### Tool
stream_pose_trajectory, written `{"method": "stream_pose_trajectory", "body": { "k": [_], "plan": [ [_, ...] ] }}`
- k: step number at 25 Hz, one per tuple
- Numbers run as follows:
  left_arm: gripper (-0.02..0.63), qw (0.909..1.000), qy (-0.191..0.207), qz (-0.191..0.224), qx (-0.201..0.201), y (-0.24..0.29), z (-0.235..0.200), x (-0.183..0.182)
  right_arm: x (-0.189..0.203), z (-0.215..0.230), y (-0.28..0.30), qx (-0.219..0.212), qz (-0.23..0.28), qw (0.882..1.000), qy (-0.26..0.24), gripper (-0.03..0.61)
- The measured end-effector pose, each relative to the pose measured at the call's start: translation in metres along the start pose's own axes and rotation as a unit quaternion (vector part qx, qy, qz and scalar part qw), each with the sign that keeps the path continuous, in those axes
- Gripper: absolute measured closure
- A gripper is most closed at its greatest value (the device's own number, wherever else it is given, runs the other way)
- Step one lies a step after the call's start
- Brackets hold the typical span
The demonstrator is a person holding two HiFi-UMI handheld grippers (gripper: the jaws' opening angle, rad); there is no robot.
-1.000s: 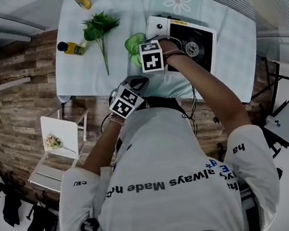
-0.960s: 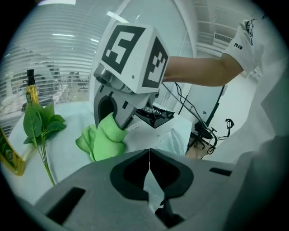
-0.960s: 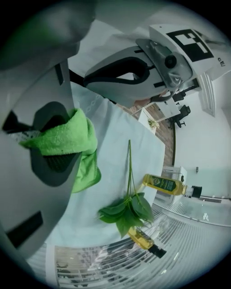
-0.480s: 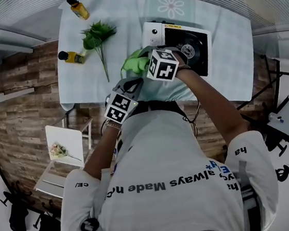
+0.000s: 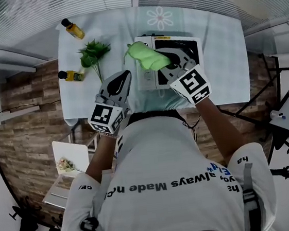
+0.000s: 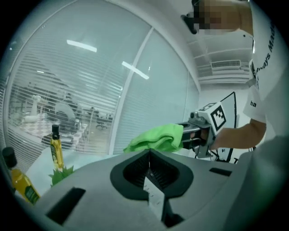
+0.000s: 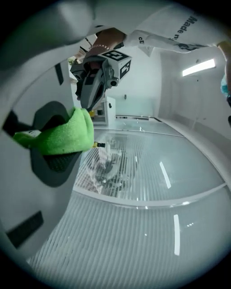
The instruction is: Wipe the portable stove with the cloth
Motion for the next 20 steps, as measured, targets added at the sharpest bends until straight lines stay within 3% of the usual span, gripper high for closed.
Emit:
{"method": "stream_pose_trajectory", "body": {
  "k": [5, 8, 14, 20],
  "plan": [
    [0.601, 0.9979, 0.01, 0.064, -0.005, -0.008, 0.011, -0.049, -0.016, 0.007, -0.06, 0.073, 0.049, 0.996, 0.035, 0.555],
    [0.6, 0.9967, 0.032, 0.074, -0.007, -0.01, 0.022, -0.073, -0.023, 0.007, -0.089, 0.107, 0.067, 0.991, 0.05, 0.555],
    [0.601, 0.9933, 0.052, 0.103, 0.0, -0.015, 0.046, -0.11, -0.035, 0.007, -0.138, 0.135, 0.131, 0.978, 0.084, 0.555],
    [0.601, 0.99, 0.069, 0.122, 0.018, -0.013, 0.069, -0.137, -0.04, 0.004, -0.175, 0.158, 0.161, 0.969, 0.102, 0.555]
  ]
}}
Point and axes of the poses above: the fingertips, and each gripper's own axes: y forward along the fingers, z to its right, x out of its underside, the point moved 9 cm from there along -y, backward along the fingers, and after that the axes turned 9 degrees about -z, right-handed, at the moved point
